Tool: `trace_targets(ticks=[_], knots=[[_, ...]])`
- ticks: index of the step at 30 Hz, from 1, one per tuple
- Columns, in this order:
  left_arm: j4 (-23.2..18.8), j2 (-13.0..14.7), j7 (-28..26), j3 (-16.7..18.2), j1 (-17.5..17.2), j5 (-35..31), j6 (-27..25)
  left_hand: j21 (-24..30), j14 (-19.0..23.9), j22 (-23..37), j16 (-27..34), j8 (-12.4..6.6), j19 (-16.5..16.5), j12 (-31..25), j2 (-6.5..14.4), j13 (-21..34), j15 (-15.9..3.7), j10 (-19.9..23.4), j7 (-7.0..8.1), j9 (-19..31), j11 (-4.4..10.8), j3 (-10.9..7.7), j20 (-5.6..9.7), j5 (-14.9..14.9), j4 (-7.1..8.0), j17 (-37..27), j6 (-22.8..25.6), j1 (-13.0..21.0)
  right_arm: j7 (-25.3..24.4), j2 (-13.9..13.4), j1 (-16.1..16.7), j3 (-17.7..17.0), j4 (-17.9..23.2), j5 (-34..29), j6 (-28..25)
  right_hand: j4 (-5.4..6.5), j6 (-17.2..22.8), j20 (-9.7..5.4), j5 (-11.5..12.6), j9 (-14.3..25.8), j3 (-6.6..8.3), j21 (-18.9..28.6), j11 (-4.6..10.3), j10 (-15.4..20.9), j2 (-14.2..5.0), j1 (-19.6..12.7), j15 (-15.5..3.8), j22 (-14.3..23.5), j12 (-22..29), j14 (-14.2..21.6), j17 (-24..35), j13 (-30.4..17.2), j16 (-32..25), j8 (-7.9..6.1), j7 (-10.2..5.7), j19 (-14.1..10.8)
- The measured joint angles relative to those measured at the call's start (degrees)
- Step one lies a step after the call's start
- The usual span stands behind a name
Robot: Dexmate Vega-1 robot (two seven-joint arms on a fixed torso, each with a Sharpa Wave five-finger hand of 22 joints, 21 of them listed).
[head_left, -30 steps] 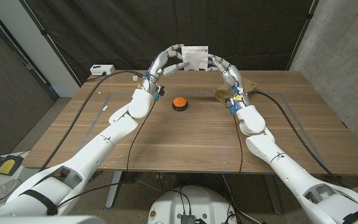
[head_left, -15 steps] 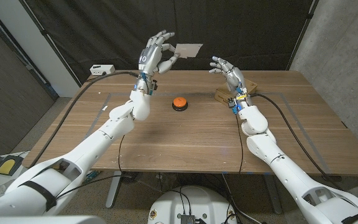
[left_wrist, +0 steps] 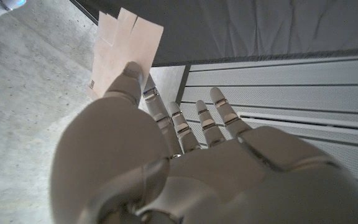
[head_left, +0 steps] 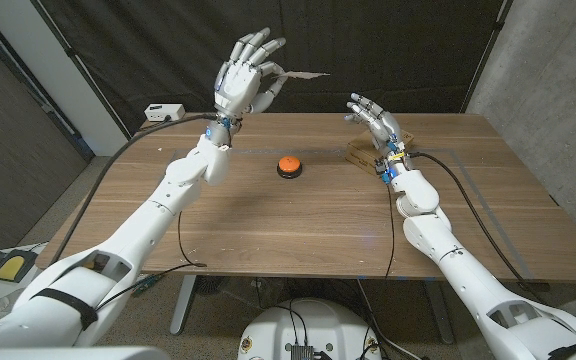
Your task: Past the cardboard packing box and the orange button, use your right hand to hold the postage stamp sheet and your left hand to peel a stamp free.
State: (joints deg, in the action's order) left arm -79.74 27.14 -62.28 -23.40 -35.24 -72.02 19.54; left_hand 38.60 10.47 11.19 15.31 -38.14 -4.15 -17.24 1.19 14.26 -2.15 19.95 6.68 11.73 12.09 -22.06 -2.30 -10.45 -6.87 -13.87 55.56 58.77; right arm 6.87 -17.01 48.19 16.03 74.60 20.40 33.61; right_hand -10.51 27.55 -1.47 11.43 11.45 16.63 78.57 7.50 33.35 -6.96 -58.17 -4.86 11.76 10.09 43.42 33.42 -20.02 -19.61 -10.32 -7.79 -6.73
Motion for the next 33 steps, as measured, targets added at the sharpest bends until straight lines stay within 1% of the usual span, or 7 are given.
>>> trace_targets(ticks=[7,10,13,17,21,26,33], knots=[[-2.92,7.33,0.58,-7.00,3.53,0.78,-4.39,0.00,0.00,0.00,0.00,0.01,0.53,0.16,0.59,0.27,0.00,-1.07,1.01,0.66,0.02,0.55,-0.53,-0.40,0.55,-0.47,-1.01,-0.60,1.16,-0.64,-0.95,-0.36,-1.38,-2.19,0.54,0.50,-6.04,-0.50,0.06,0.00,2.53,0.41,3.80,-7.17,3.44,-4.69,1.18,-1.45,0.31,-5.70,-3.21,2.08,5.58,0.00,-3.15,0.34],[-4.50,10.62,1.64,-10.44,5.29,2.08,-6.30,0.00,-0.23,0.01,0.00,0.06,0.84,0.62,0.88,0.27,-0.22,-1.97,1.32,0.93,0.10,0.79,-0.84,-0.85,0.79,-0.66,-1.32,-0.90,2.01,-0.90,-1.40,-0.32,-1.94,-3.01,0.92,1.05,-7.54,-0.70,0.25,0.16,3.05,-0.05,4.06,-9.10,3.70,-4.95,1.42,-1.65,0.52,-6.69,-4.14,2.80,7.06,0.00,-3.47,0.55],[-5.36,13.04,1.98,-13.41,6.93,2.48,-7.86,0.00,-0.23,0.00,0.00,0.22,0.84,0.62,0.88,0.51,-0.21,-1.96,1.44,1.08,0.10,0.79,-0.84,-0.85,0.80,-0.75,-1.44,-0.91,3.41,-1.06,-1.68,-0.28,-2.22,-2.82,0.87,3.68,-6.73,-0.68,0.25,0.16,2.06,-0.20,0.84,-8.25,3.58,-1.26,1.42,-1.62,1.84,-6.25,-4.24,3.70,7.00,-0.97,-0.60,0.57],[-5.57,14.94,1.49,-16.44,8.67,2.40,-10.53,0.00,-0.23,0.01,0.00,0.22,0.83,0.62,0.88,0.53,-0.21,-1.96,1.62,1.34,0.10,1.03,-0.84,-1.30,1.03,-0.92,-1.62,-0.91,6.37,-1.08,-2.11,-0.38,-2.58,-0.56,-0.83,6.69,-1.02,1.21,-0.64,0.25,0.08,1.25,-4.22,-0.91,1.57,4.52,0.57,-0.85,4.43,0.33,-1.54,4.09,1.54,-2.98,4.14,-0.52],[-5.12,15.47,0.07,-17.07,9.12,-1.18,-13.65,0.27,-0.23,0.01,0.00,-0.17,0.49,0.62,0.88,0.53,-0.21,-1.82,1.62,1.49,0.23,1.03,-0.49,-1.31,1.04,-1.14,-1.62,-0.91,9.68,-1.85,-2.61,-1.51,-2.29,1.87,-4.55,7.21,4.81,1.95,-1.08,0.61,-2.36,3.73,-5.78,4.61,1.43,7.49,-0.65,-0.28,5.89,4.40,0.90,3.93,-3.18,-4.92,5.37,-2.57],[-4.45,15.18,-0.65,-15.24,8.26,-6.02,-14.73,0.43,-0.23,0.01,0.00,-0.24,0.21,0.62,0.87,0.80,-0.21,-1.74,1.62,1.92,0.31,1.03,-0.21,-1.73,1.04,-1.27,-1.62,-0.91,13.53,-3.03,-3.12,-2.34,-1.12,3.65,-10.37,8.64,7.88,2.03,-1.08,0.69,-5.05,6.46,-6.83,8.53,1.54,11.77,-1.66,0.58,6.60,7.51,1.51,3.63,-6.51,-5.58,6.61,-4.16],[-4.22,15.11,-1.21,-13.56,7.19,-10.61,-15.11,0.43,-0.23,0.07,-0.22,-0.24,0.64,0.55,0.89,1.06,-0.21,-1.72,1.93,2.42,0.28,1.04,0.22,-1.73,1.04,-1.72,-1.93,-0.91,22.21,-5.87,-6.08,-4.75,0.19,6.64,-21.43,13.08,15.29,2.30,-1.52,0.55,-9.48,10.16,-9.53,17.76,1.20,21.95,-3.33,2.16,9.36,13.87,-0.30,2.80,-10.12,-6.66,9.48,-8.20]])
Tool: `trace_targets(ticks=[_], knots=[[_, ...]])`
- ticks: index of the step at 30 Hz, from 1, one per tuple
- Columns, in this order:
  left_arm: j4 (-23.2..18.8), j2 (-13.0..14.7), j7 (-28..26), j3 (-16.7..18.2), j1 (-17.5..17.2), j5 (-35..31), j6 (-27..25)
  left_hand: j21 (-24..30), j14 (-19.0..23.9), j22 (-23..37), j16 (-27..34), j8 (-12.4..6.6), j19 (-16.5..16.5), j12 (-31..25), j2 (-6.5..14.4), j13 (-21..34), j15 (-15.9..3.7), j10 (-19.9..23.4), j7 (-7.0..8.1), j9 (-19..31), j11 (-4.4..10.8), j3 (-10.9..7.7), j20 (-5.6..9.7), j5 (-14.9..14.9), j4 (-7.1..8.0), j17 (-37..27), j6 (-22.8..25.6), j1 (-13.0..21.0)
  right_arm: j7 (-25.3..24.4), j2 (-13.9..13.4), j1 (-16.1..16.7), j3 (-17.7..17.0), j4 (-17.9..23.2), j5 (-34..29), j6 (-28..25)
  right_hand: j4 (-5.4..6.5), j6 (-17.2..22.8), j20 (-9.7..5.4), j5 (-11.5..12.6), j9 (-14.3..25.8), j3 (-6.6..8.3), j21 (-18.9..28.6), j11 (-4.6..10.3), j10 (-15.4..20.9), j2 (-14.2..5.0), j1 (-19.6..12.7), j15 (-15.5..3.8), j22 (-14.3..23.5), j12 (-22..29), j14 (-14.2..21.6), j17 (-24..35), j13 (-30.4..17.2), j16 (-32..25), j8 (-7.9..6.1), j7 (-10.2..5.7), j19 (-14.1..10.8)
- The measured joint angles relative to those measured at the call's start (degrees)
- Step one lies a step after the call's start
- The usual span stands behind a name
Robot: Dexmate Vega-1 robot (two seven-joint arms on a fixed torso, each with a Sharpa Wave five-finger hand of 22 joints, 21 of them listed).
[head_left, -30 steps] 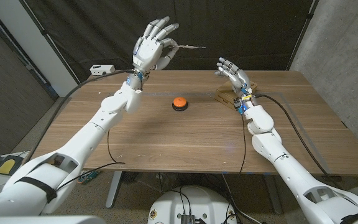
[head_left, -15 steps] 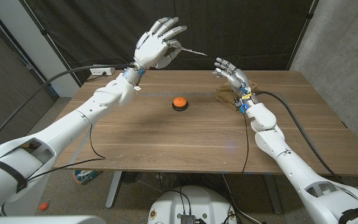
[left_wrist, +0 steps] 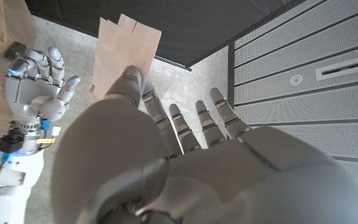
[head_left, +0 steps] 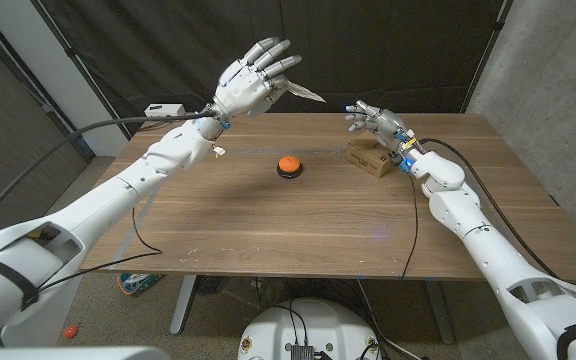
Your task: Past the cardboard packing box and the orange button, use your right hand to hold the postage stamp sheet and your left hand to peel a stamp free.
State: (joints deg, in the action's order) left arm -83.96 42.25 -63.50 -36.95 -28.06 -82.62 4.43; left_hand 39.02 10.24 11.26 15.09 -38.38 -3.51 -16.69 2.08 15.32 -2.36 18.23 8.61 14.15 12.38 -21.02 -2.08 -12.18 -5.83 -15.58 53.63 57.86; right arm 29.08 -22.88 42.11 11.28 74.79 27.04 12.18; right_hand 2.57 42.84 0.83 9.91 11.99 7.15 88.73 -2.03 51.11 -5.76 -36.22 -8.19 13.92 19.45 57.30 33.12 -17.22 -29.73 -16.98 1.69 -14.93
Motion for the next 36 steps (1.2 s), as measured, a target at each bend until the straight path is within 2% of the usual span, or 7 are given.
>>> trace_targets(ticks=[4,10,14,20,22,24,36], knots=[[-0.05,0.66,-0.19,-0.09,-0.26,-1.98,-0.31,0.00,-0.32,0.09,-0.08,-0.33,0.14,-0.32,0.07,0.00,0.32,0.20,-0.13,0.08,-0.20,0.00,0.17,0.00,0.00,-0.27,0.13,-0.07,4.24,-1.16,-2.15,-0.64,-0.44,0.52,-4.32,0.91,0.72,-0.21,0.00,-0.19,-0.91,0.18,-0.62,0.95,0.82,1.96,-0.31,0.53,-0.05,0.89,-0.13,-0.24,-0.63,0.16,0.81,-0.62],[-0.15,1.59,-0.32,-2.32,0.34,-3.43,-2.02,0.00,-0.49,-0.05,-0.52,-0.46,0.32,-0.69,0.08,0.27,0.15,0.20,-0.55,0.08,-0.20,-0.16,0.74,0.00,-0.17,-0.53,0.55,-0.08,14.89,-2.80,-6.22,-0.91,-1.86,0.57,-12.00,1.26,-2.86,0.64,0.00,-0.37,-1.26,0.18,-2.23,-2.79,1.30,3.39,1.76,0.87,-2.31,-2.82,-2.22,-0.48,0.93,2.62,2.30,-1.46],[-0.12,2.64,-0.41,-5.94,2.09,-4.73,-4.78,0.00,-0.63,-0.08,-0.52,-0.46,0.58,-0.78,0.08,0.27,0.01,0.20,-0.65,0.08,-0.20,-0.16,0.99,0.01,-0.17,-0.78,0.64,-0.08,20.63,-4.70,-9.62,-0.43,-1.62,-0.71,-15.46,1.39,-0.30,-0.56,0.23,-0.55,-1.70,0.18,-2.66,-1.05,1.51,4.43,1.11,0.87,-2.31,0.53,-2.72,-0.12,-0.49,2.57,3.33,-3.81],[0.32,3.55,-0.44,-11.07,4.78,-5.59,-8.02,0.00,-1.21,0.09,-1.12,-0.46,0.87,-0.78,0.08,0.35,0.05,0.20,-0.65,0.08,-0.20,-0.40,1.24,0.35,-0.43,-1.07,0.64,-0.08,27.22,-7.02,-12.35,0.85,0.66,-3.46,-19.69,2.32,1.27,-1.03,0.28,-0.55,-2.63,0.18,-2.91,0.49,2.08,6.69,0.59,1.14,-2.31,2.03,-2.32,-0.02,-1.47,2.34,3.76,-5.73],[0.50,3.74,-0.44,-12.51,5.52,-5.59,-8.02,0.00,-1.47,0.09,-1.12,-0.46,1.35,-0.78,0.08,0.53,0.21,0.20,-0.65,0.08,-0.20,-0.40,1.11,0.43,-0.43,-1.17,0.64,-0.08,28.50,-7.02,-12.35,0.85,0.66,-4.07,-20.71,3.08,0.41,-1.11,0.46,-0.55,-3.39,-0.31,-3.50,-0.08,2.16,8.40,0.60,1.14,-3.19,2.17,-2.16,0.31,-1.92,3.17,4.61,-6.20],[0.61,3.81,-0.45,-14.04,6.31,-5.89,-9.78,0.00,-1.56,0.09,-1.12,-0.46,1.64,-0.78,0.07,0.53,0.31,0.20,-0.65,0.08,-0.20,-0.40,1.01,0.44,-0.43,-1.33,0.64,-0.07,29.60,-7.91,-13.34,1.41,1.70,-4.66,-21.63,3.70,-0.95,-0.70,0.51,-0.55,-4.00,-0.69,-5.25,-1.86,2.11,9.77,1.18,1.14,-4.33,1.66,-2.23,0.68,-1.96,4.12,5.28,-6.66],[0.60,3.06,-0.50,-17.10,7.78,-6.01,-13.69,0.44,-2.00,0.08,-1.56,-0.46,2.14,-1.21,0.06,0.72,0.15,-0.02,-0.65,0.08,-0.41,-0.38,0.88,0.89,-0.45,-1.86,0.65,-0.06,34.07,-9.14,-15.25,2.58,2.34,-8.35,-25.92,4.93,-7.25,-1.12,0.90,-0.81,-4.91,-0.69,-6.57,-7.89,2.68,12.20,3.11,1.82,-7.81,-1.10,-3.21,1.81,-1.55,6.46,6.35,-7.44]])
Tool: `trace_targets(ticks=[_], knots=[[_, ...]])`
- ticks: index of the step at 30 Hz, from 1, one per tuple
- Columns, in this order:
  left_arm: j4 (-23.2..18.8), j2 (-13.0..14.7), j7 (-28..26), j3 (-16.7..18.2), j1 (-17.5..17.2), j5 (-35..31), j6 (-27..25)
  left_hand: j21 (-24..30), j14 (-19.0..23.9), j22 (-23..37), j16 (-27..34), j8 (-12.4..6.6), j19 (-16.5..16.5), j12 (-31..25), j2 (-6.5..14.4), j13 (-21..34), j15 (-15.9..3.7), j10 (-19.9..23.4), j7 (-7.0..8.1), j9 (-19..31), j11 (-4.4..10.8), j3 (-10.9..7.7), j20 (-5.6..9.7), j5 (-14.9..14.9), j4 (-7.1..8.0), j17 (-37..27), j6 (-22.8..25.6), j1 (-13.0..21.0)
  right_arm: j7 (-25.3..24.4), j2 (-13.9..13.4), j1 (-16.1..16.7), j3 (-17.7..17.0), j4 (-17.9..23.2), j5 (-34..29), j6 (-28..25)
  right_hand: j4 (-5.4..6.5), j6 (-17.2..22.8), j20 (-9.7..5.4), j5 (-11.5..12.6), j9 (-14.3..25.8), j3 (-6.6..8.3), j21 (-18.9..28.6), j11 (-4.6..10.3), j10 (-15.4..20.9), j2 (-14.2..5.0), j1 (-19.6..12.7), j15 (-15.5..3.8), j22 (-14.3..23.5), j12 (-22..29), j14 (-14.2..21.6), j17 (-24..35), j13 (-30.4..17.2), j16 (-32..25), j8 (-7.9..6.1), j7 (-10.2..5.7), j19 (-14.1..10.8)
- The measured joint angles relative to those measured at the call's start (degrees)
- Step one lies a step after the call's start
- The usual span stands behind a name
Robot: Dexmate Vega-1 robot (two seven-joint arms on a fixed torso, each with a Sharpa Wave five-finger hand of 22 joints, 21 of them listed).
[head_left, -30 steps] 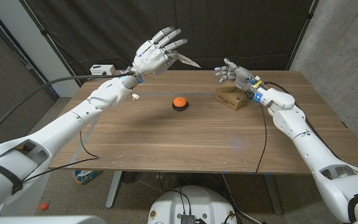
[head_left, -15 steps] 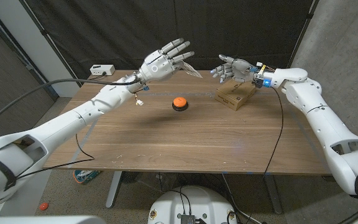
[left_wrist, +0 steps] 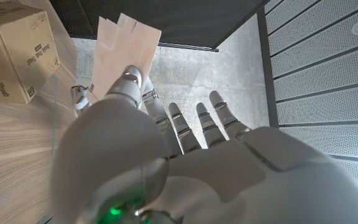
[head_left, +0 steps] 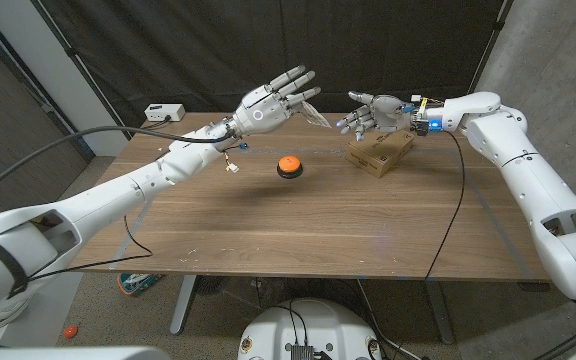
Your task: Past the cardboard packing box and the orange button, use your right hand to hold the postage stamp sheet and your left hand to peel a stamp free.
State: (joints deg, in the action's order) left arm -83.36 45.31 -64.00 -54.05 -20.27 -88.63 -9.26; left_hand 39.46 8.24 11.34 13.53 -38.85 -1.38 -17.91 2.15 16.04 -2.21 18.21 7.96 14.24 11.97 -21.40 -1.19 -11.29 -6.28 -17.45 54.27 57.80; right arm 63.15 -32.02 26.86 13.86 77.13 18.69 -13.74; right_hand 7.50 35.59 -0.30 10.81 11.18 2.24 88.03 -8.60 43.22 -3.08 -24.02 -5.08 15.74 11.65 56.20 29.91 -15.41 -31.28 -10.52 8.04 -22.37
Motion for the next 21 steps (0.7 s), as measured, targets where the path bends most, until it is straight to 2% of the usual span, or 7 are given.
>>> trace_targets(ticks=[3,5,11,12,14,21], knots=[[-0.15,-0.30,0.00,0.00,0.00,0.00,0.00,0.00,-0.18,0.00,0.00,0.00,0.00,0.00,0.00,0.07,0.16,0.00,0.00,0.00,0.00,0.00,0.00,0.01,0.00,-0.21,0.00,0.00,1.26,0.00,0.00,0.00,0.00,-0.97,-0.61,0.59,-0.62,0.09,0.00,0.00,-0.59,-0.29,-0.47,-0.50,0.57,1.06,0.00,0.00,-0.22,0.00,-0.39,0.27,0.00,0.19,0.55,-0.31],[-0.34,-0.73,-0.02,0.24,-0.22,-0.02,-1.24,0.00,-0.17,0.00,0.00,0.00,0.13,0.00,0.00,0.07,0.16,0.00,0.00,0.00,0.00,0.01,-0.13,0.04,0.00,-0.26,0.00,0.00,2.26,0.45,-2.16,1.69,-2.82,-1.73,-0.97,0.89,-0.73,0.30,0.03,0.00,-0.89,-0.35,-0.47,-0.51,0.72,1.69,0.01,-0.05,-0.22,0.00,-0.60,0.27,0.00,0.19,0.66,-0.53],[-0.52,-2.00,-0.02,1.58,-1.10,-0.02,-1.37,0.00,-0.17,0.00,0.00,0.00,0.58,-0.28,-0.01,0.07,0.16,-0.31,0.00,0.00,-0.31,0.22,-0.03,0.30,-0.22,-0.53,0.00,0.01,4.49,1.08,-2.94,2.15,-4.35,-2.86,-1.28,1.37,-1.54,-0.02,0.22,0.01,-1.37,-0.35,-0.44,-0.96,0.66,2.74,0.30,0.11,-0.44,-0.31,-0.97,0.52,0.01,0.19,0.85,-0.84],[-0.52,-2.38,-0.02,2.08,-1.38,0.04,-1.02,0.00,-0.17,0.00,0.00,0.00,0.58,-0.33,-0.01,0.07,0.17,-0.31,0.00,0.00,-0.31,0.22,-0.03,0.31,-0.22,-0.53,0.00,0.01,5.00,2.36,-3.84,2.37,-6.85,-2.91,-1.27,1.37,-1.54,-0.02,0.34,0.01,-1.37,-0.35,-0.55,-1.17,0.48,2.92,0.31,0.11,-0.44,-0.31,-0.98,0.52,0.32,0.20,0.85,-0.84],[-0.47,-2.90,-0.02,2.67,-1.76,0.06,-0.69,0.00,-0.17,0.00,0.00,0.00,0.58,-0.33,-0.01,0.07,0.17,-0.31,0.00,0.00,-0.31,0.23,-0.03,0.44,-0.22,-0.72,0.00,0.01,5.70,2.84,-4.05,2.33,-7.61,-2.91,-1.18,1.37,-1.54,-0.02,0.43,0.01,-1.37,-0.35,-0.60,-1.22,0.48,2.92,0.31,0.12,-0.44,-0.31,-1.10,0.56,0.47,0.19,0.85,-0.83],[0.56,-5.47,-0.02,5.65,-3.75,0.06,-0.69,0.40,-0.16,0.19,0.00,-0.01,0.58,-0.55,-0.02,0.34,0.17,-0.31,0.00,0.00,-0.31,0.24,-0.03,0.46,-0.23,-1.04,0.00,0.02,9.37,2.84,-4.05,2.33,-7.61,-1.67,0.04,0.91,-1.76,-0.04,0.65,0.01,-0.92,-0.35,-0.60,-1.23,-0.16,2.28,0.61,0.64,-0.44,-0.61,-1.24,0.78,0.47,0.19,1.07,-0.81]])
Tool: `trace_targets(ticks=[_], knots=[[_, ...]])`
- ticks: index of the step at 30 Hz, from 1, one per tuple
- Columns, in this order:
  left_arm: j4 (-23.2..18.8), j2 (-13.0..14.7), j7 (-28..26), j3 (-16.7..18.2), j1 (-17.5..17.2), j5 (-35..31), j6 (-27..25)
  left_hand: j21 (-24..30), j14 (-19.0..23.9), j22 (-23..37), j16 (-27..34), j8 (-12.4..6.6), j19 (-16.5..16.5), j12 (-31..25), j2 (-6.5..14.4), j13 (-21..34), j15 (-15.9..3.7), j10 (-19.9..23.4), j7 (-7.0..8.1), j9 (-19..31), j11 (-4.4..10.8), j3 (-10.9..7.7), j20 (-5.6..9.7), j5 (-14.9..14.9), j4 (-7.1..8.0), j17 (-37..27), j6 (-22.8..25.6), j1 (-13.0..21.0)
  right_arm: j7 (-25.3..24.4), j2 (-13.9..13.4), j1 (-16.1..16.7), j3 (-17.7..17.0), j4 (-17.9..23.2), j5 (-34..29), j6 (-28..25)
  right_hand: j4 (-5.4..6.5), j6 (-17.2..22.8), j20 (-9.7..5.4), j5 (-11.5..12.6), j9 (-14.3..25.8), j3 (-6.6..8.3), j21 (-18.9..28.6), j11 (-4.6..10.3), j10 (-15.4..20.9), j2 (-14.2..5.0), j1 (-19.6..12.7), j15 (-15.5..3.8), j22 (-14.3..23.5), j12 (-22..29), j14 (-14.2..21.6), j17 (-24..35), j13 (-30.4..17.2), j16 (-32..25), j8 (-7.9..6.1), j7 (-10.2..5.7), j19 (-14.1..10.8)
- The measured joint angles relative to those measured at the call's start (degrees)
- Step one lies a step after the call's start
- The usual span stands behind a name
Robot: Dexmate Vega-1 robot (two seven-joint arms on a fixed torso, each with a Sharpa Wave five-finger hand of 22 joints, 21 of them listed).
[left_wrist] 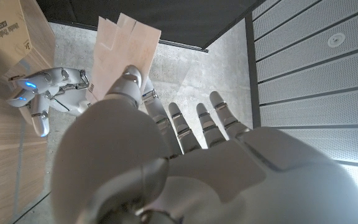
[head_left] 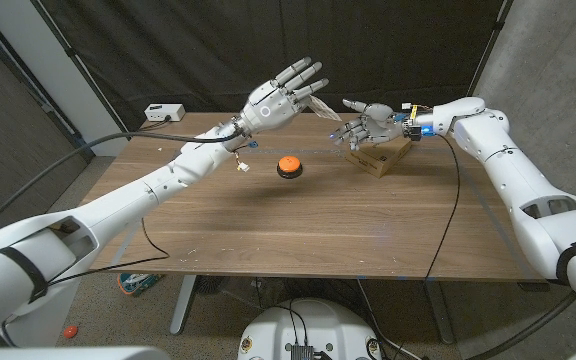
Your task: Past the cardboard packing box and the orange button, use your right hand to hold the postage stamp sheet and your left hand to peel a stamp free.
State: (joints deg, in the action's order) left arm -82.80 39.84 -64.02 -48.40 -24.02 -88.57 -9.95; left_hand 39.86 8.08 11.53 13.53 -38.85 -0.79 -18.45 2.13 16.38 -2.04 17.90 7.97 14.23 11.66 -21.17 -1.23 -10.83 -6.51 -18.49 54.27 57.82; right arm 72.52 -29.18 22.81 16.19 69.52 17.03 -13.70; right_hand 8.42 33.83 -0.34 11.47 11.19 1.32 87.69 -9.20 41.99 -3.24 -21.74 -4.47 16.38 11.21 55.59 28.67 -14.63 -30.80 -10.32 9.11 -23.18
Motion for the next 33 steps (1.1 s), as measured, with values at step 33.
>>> trace_targets(ticks=[33], knots=[[3.63,-6.32,0.03,7.39,-3.69,0.73,15.63,1.55,2.00,-0.08,0.00,-0.29,-0.56,-1.28,0.14,0.26,-0.12,0.51,0.34,0.00,0.55,0.72,0.54,0.28,-0.38,-0.80,-0.34,0.61,4.56,10.92,-1.85,-7.42,-12.40,6.31,2.53,-17.79,25.26,-2.31,1.32,5.35,17.38,2.34,12.57,17.99,-7.33,-33.81,-6.70,11.89,17.36,7.12,11.29,-12.19,-21.42,-7.98,-9.22,-3.00]])
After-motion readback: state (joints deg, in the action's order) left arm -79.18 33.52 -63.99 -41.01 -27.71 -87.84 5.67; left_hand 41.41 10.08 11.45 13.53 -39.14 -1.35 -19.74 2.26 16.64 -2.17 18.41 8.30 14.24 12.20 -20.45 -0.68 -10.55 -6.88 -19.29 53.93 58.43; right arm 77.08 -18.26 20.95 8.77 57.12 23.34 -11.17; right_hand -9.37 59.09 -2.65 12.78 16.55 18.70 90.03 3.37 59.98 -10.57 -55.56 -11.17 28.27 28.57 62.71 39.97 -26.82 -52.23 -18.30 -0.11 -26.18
